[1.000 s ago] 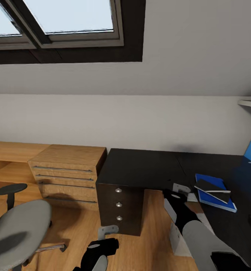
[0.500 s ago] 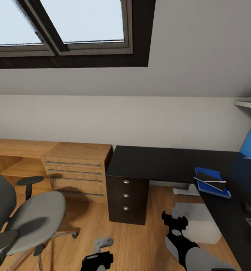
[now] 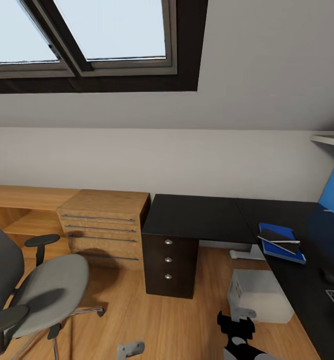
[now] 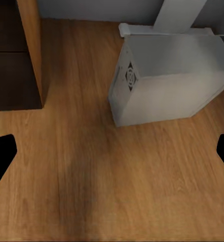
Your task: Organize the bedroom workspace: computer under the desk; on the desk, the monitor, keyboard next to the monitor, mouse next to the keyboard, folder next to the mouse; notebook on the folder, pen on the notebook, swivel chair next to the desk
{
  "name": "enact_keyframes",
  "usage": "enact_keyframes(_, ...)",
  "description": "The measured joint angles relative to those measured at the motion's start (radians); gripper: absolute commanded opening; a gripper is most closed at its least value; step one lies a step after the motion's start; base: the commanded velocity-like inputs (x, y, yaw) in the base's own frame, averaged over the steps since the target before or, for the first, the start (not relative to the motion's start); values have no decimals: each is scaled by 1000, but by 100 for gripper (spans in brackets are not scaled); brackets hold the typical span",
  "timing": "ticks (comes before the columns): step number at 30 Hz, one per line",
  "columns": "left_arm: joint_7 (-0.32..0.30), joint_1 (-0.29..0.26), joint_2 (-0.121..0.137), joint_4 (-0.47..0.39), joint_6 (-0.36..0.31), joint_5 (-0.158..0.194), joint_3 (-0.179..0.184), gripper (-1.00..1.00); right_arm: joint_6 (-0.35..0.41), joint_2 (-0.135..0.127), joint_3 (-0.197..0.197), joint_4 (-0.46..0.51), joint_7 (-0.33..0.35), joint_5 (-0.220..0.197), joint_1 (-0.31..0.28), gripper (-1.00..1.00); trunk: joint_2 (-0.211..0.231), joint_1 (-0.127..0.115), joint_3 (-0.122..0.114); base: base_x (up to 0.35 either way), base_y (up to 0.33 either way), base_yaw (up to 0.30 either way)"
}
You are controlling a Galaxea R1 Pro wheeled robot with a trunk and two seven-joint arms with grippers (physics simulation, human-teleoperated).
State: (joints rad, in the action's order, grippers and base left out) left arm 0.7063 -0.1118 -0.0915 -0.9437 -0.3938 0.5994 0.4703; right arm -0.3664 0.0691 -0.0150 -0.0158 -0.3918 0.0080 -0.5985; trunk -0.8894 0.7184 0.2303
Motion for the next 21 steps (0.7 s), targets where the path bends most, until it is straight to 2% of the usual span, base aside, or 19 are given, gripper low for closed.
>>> enact_keyframes(7, -2, 7, 8, 1, 18, 2, 2, 100, -5, 0, 2, -2, 0, 0, 36, 100, 49, -27, -22, 0, 0, 0)
enact_keyframes(21, -2, 8, 11, 2, 24, 2, 2, 100, -14, 0, 3, -2, 2, 2, 46, 100, 147, -81, -66, 0, 0, 0)
